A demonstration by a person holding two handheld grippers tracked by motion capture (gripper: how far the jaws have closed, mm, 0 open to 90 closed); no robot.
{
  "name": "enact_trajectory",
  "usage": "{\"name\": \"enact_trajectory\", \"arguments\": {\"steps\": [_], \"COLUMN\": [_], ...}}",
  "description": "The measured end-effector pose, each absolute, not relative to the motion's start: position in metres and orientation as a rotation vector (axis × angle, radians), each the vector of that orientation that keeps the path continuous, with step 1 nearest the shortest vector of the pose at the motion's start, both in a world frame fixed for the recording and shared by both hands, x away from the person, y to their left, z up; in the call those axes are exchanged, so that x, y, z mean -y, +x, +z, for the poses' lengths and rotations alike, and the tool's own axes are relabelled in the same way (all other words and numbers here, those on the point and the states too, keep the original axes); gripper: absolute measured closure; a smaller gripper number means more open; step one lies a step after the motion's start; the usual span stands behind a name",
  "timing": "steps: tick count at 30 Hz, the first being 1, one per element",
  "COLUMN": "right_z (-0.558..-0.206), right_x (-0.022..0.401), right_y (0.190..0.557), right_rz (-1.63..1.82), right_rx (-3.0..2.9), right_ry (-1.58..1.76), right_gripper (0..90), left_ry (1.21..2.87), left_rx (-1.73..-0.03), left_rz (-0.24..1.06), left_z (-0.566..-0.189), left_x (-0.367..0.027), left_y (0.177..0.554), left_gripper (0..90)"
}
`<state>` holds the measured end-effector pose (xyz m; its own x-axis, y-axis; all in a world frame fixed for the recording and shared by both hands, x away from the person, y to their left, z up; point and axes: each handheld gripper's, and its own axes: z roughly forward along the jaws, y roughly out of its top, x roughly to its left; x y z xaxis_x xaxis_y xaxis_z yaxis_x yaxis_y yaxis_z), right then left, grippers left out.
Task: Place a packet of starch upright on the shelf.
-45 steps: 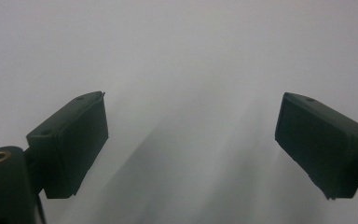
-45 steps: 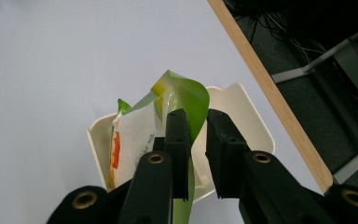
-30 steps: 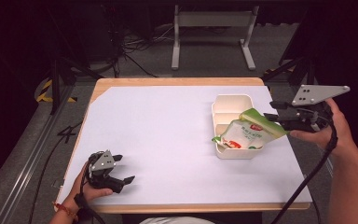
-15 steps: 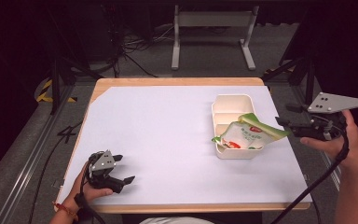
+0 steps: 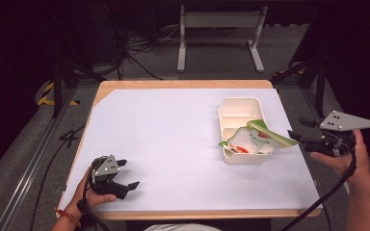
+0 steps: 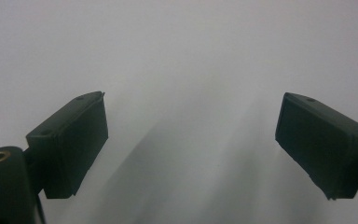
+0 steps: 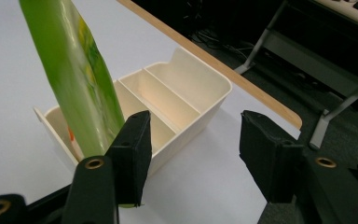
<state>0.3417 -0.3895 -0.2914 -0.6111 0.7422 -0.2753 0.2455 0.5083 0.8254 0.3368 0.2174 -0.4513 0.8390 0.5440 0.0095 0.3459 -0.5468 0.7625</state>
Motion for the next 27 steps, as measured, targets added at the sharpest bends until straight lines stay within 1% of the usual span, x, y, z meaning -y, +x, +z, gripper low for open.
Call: {"name": "enact_trajectory", "arguments": {"steps": [6,15,16,22,27], "right_z": [-0.300,-0.301,-0.299,-0.302,-0.306], "right_x": [0.397,0.403,0.403,0.406,0.416], "right_y": [0.337,0.326,0.322,0.316,0.312], "right_rz": [1.078,1.131,1.156,1.125,1.121], "right_rx": [-2.080,-2.014,-2.016,-2.014,-2.004], "right_ry": [0.823,0.801,0.787,0.800,0.837], "right_gripper": [40.2,39.9,38.7,38.0,36.9], "left_ry": [2.202,2.203,2.203,2.205,2.205], "left_rx": [-0.642,-0.641,-0.640,-0.640,-0.643], "left_rz": [0.312,0.312,0.311,0.310,0.304], "left_z": [-0.451,-0.452,-0.452,-0.452,-0.452], "left_x": [-0.217,-0.216,-0.216,-0.216,-0.215], "left_y": [0.337,0.338,0.338,0.338,0.338], "left_gripper": [10.2,10.2,10.2,10.2,10.2]}}
